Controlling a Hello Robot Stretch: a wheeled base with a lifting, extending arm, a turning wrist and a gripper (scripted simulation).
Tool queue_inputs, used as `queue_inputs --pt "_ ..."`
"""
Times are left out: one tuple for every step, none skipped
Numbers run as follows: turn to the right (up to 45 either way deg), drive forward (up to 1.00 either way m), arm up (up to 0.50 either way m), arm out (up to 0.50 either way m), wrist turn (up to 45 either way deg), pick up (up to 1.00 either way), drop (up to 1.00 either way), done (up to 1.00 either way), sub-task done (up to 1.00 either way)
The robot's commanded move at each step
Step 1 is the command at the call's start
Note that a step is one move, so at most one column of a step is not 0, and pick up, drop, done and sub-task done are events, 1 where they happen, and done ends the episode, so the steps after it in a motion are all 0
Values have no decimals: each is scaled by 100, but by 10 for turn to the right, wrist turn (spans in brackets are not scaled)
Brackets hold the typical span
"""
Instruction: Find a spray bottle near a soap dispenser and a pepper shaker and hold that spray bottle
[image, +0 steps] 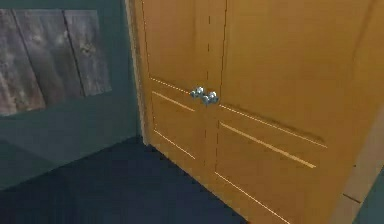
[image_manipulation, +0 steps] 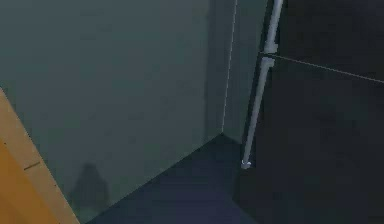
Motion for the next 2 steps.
queue_inputs --pt "0 15 0 0 0 0 0 0 0" --pt "-390 0 0 0 0 0 0 0 0"
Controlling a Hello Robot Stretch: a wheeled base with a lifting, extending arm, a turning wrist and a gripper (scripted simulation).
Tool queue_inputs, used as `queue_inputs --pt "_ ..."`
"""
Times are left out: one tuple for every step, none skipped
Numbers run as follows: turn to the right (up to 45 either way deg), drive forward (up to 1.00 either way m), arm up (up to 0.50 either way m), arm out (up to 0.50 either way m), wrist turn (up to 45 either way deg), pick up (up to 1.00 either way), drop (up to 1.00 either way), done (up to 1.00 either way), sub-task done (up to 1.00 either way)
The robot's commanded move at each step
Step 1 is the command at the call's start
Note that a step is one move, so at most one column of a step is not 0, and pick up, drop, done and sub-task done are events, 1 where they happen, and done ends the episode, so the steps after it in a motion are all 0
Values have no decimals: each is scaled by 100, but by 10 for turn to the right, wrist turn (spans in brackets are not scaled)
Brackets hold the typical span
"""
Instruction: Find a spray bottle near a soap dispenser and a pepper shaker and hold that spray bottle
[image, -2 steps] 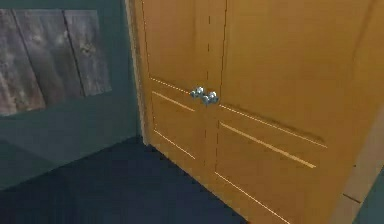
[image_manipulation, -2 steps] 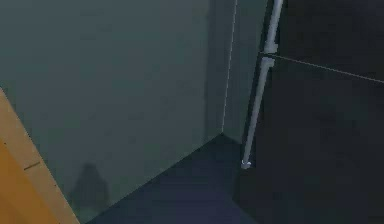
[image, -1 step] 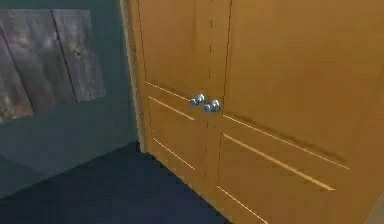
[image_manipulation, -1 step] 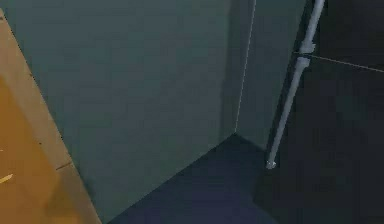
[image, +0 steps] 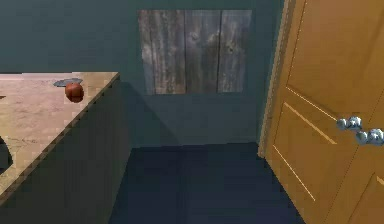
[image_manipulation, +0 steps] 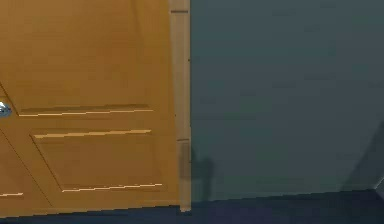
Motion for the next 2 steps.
queue_inputs --pt "-30 0 0 0 0 0 0 0 0" --pt "0 30 0 0 0 0 0 0 0"
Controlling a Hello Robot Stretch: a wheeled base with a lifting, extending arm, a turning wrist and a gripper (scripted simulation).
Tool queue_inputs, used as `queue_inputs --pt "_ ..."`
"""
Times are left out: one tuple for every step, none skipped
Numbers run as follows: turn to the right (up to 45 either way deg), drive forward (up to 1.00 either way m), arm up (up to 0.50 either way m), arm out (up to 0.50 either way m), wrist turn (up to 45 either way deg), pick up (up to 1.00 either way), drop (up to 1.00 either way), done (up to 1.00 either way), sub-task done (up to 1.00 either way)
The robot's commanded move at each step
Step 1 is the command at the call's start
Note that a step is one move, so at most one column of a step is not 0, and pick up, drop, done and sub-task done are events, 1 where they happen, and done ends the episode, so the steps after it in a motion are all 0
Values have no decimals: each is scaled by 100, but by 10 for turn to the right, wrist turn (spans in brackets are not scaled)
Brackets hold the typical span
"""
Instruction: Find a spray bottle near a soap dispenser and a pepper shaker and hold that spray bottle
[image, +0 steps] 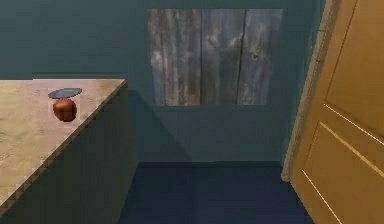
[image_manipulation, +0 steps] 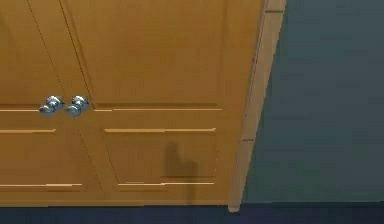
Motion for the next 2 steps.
queue_inputs --pt "-450 0 0 0 0 0 0 0 0" --pt "-450 0 0 0 0 0 0 0 0"
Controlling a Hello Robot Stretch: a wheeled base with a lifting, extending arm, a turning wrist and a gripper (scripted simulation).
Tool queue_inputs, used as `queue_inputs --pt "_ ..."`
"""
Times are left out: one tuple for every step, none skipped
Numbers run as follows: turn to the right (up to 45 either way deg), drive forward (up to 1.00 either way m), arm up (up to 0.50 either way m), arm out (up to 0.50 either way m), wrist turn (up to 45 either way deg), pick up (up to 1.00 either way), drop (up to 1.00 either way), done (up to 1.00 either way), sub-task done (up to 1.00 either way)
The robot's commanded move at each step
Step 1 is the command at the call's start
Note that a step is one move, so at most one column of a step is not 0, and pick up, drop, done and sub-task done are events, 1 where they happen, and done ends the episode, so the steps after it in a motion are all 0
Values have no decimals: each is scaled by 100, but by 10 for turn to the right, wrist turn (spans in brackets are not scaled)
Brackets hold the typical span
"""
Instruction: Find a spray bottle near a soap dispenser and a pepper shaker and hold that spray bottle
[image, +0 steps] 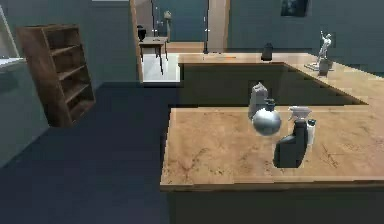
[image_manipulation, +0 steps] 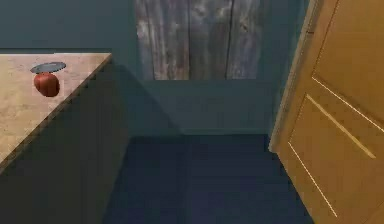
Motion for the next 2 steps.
queue_inputs --pt "-450 0 0 0 0 0 0 0 0" --pt "-150 0 0 0 0 0 0 0 0"
